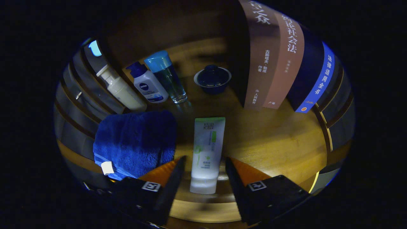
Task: Pull open the drawer, take out the items inside it, and place them on the countertop above the cabinet.
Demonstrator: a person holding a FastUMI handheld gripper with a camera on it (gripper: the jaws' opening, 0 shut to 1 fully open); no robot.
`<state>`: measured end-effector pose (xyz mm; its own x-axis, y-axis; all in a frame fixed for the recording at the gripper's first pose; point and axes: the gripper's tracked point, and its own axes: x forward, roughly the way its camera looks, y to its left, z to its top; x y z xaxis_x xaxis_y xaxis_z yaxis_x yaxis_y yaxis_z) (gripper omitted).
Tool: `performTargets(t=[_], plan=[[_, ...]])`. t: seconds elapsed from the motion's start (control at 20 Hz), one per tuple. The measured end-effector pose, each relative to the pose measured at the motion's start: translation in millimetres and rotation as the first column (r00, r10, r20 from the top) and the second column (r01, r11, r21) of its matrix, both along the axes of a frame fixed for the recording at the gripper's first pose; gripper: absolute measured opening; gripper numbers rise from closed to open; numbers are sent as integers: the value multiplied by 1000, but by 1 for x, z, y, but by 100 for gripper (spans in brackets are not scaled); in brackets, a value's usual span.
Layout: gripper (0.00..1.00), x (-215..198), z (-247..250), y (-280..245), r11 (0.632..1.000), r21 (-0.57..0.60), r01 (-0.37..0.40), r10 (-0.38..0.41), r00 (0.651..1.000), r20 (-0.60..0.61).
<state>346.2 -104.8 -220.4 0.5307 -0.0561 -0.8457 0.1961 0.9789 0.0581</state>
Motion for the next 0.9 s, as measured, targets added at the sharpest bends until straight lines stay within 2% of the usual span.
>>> performTargets(t=[0.05, 0.2, 0.35, 0.5, 0.7, 0.9], plan=[[93, -2, 1, -2, 1000, -7, 7, -7, 1000, -2], [100, -10, 9, -2, 1000, 2, 22, -22, 999, 24], [100, -26, 36, 2, 999, 6, 35, -35, 993, 110], [100, -70, 58, 12, 1000, -3, 29, -28, 975, 219], [100, -147, 92, 35, 1000, 2, -13, 11, 911, 412], [99, -224, 107, 44, 1000, -28, -5, 20, 818, 575]])
